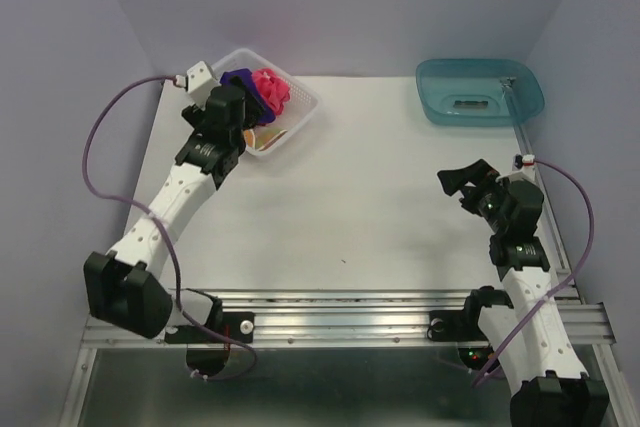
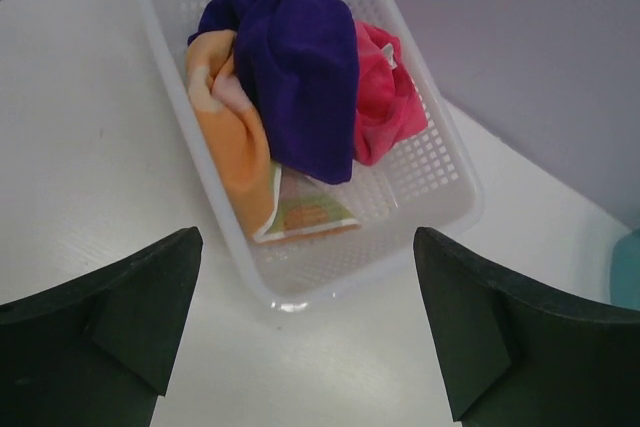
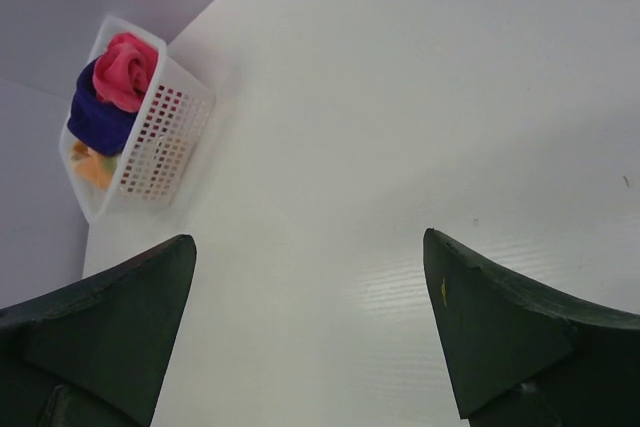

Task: Fold and stack the towels
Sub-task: Grab crumpled towel

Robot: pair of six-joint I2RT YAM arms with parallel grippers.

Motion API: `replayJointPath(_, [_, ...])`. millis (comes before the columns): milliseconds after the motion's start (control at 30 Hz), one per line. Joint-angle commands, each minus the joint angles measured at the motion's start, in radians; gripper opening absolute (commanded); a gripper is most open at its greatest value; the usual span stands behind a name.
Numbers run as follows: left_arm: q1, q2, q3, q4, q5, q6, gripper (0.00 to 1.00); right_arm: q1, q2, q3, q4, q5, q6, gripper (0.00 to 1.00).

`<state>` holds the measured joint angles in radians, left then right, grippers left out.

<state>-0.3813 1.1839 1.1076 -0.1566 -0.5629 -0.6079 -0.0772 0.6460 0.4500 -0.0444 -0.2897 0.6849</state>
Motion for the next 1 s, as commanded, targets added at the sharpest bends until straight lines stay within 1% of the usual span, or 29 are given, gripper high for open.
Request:
replayJointPath(0, [0.067,0.225,0.223,0.002,0.070,0.111,0.99,0.002,0.006,0.039,-0.014,0.053,-0.053,1.00])
replayJointPath(33, [0.100,0.268,0.263,-0.010,0.122,0.117,0.99,0.002,0.012,0.041,-0.029,0.078,-0.054,1.00])
replayJointPath(67, [0.108,0.308,0.300,-0.020,0.129,0.119,0.99,0.002,0.017,0.041,-0.040,0.090,-0.058,1.00])
replayJointPath(100, [0.114,0.383,0.334,-0.021,0.127,0.126,0.99,0.002,0.020,0.044,-0.051,0.101,-0.061,1.00])
replayJointPath(133, [0.119,0.420,0.401,-0.021,0.121,0.134,0.99,0.002,0.024,0.042,-0.057,0.113,-0.064,1.00])
replayJointPath(167, [0.128,0.497,0.440,-0.035,0.141,0.161,0.99,0.002,0.035,0.047,-0.064,0.138,-0.064,1.00])
replayJointPath(200, [0.134,0.497,0.478,-0.043,0.161,0.175,0.99,0.002,0.040,0.049,-0.068,0.150,-0.065,1.00])
replayJointPath(233, [0.139,0.579,0.570,-0.091,0.179,0.180,0.99,0.002,0.047,0.049,-0.069,0.162,-0.065,1.00])
replayJointPath(267, [0.140,0.623,0.618,-0.118,0.176,0.178,0.99,0.002,0.052,0.050,-0.071,0.167,-0.064,1.00])
replayJointPath(300, [0.140,0.702,0.702,-0.135,0.173,0.192,0.99,0.002,0.063,0.052,-0.069,0.165,-0.065,1.00])
replayJointPath(333, [0.140,0.738,0.736,-0.147,0.167,0.198,0.99,0.002,0.066,0.052,-0.068,0.162,-0.067,1.00])
replayJointPath(367, [0.143,0.808,0.773,-0.167,0.166,0.212,0.99,0.002,0.075,0.053,-0.065,0.162,-0.065,1.00])
replayJointPath(467, [0.151,0.899,0.903,-0.225,0.188,0.214,0.99,0.002,0.087,0.053,-0.061,0.168,-0.065,1.00])
replayJointPath(500, [0.153,0.943,0.926,-0.238,0.196,0.209,0.99,0.002,0.096,0.053,-0.060,0.170,-0.065,1.00])
replayJointPath(567, [0.159,0.968,0.956,-0.244,0.205,0.203,0.99,0.002,0.104,0.052,-0.058,0.178,-0.065,1.00])
replayJointPath(633, [0.162,0.981,0.946,-0.241,0.202,0.188,0.99,0.002,0.115,0.050,-0.057,0.182,-0.067,1.00])
replayJointPath(733, [0.166,0.991,0.939,-0.227,0.189,0.183,0.95,0.002,0.124,0.052,-0.052,0.182,-0.062,1.00])
replayJointPath(767, [0.173,0.996,0.940,-0.225,0.189,0.183,0.90,0.002,0.130,0.053,-0.052,0.181,-0.061,1.00])
replayJointPath(833, [0.180,1.002,0.939,-0.224,0.192,0.181,0.85,0.002,0.135,0.052,-0.048,0.178,-0.059,1.00])
replayJointPath(900, [0.191,1.008,0.937,-0.221,0.195,0.177,0.82,0.002,0.142,0.050,-0.045,0.179,-0.061,1.00])
replayJointPath(967, [0.199,1.013,0.933,-0.213,0.210,0.178,0.74,0.002,0.150,0.052,-0.043,0.179,-0.058,1.00])
